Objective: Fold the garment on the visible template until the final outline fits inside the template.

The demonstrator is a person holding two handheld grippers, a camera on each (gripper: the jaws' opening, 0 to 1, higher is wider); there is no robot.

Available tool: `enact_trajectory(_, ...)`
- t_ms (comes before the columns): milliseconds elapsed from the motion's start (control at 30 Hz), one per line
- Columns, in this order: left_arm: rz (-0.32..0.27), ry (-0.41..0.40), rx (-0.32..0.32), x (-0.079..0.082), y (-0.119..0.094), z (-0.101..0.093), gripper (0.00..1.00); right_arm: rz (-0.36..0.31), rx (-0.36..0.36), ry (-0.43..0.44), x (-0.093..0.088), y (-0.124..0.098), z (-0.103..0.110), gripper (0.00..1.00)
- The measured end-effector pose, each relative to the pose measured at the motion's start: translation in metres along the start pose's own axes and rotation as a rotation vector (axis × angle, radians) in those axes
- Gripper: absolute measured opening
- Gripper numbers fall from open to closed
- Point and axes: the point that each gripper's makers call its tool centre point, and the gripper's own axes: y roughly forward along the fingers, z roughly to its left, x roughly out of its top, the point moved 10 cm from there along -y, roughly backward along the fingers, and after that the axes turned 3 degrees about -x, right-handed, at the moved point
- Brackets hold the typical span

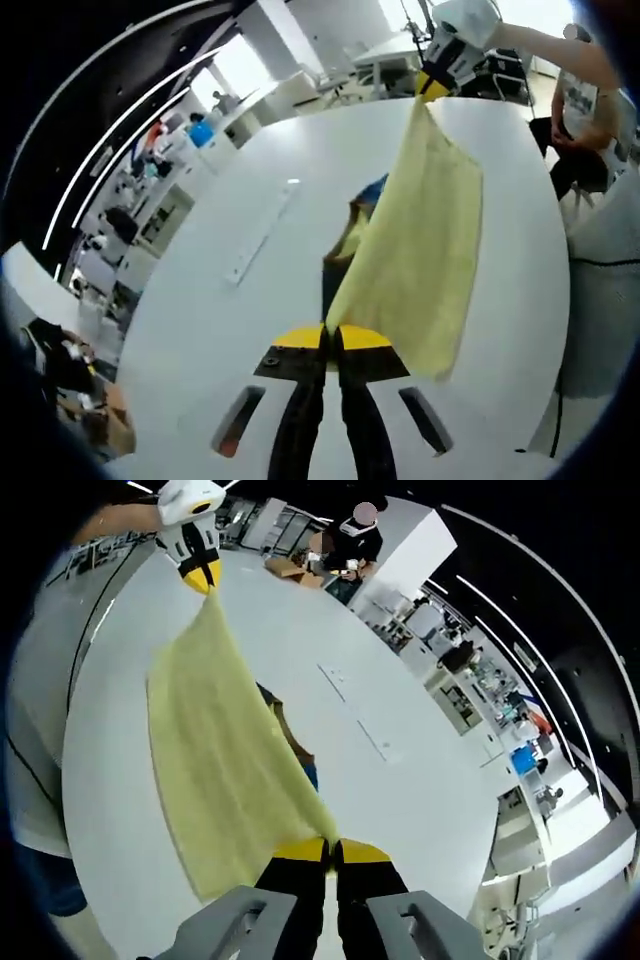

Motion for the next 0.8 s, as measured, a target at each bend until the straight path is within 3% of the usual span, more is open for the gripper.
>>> enact_trajectory(167, 0.014, 0.008, 0.029, 0.001, 0.01, 0.008, 0.0, 0.021, -0.023, -0.012, 0.001, 0.014, -0.002, 0.0)
enact_trajectory(567, 0.047, -0.007, 0.013, -0.014, 0.051, 0.029, 0.0, 0.072, -0.056, -0.036, -0.002, 0.059, -0.007, 0.0)
enact_trajectory(700, 0.067, -0.017, 0.02, -0.019, 0.07, 0.032, 0.0, 0.085, -0.04, 0.036, -0.011, 0.082, -0.007, 0.0)
enact_trajectory(800, 0.091, 0.01, 0.015, -0.023, 0.082, 0.033, 0.0, 0.092, -0.036, 0.014, -0.014, 0.096, -0.007, 0.0)
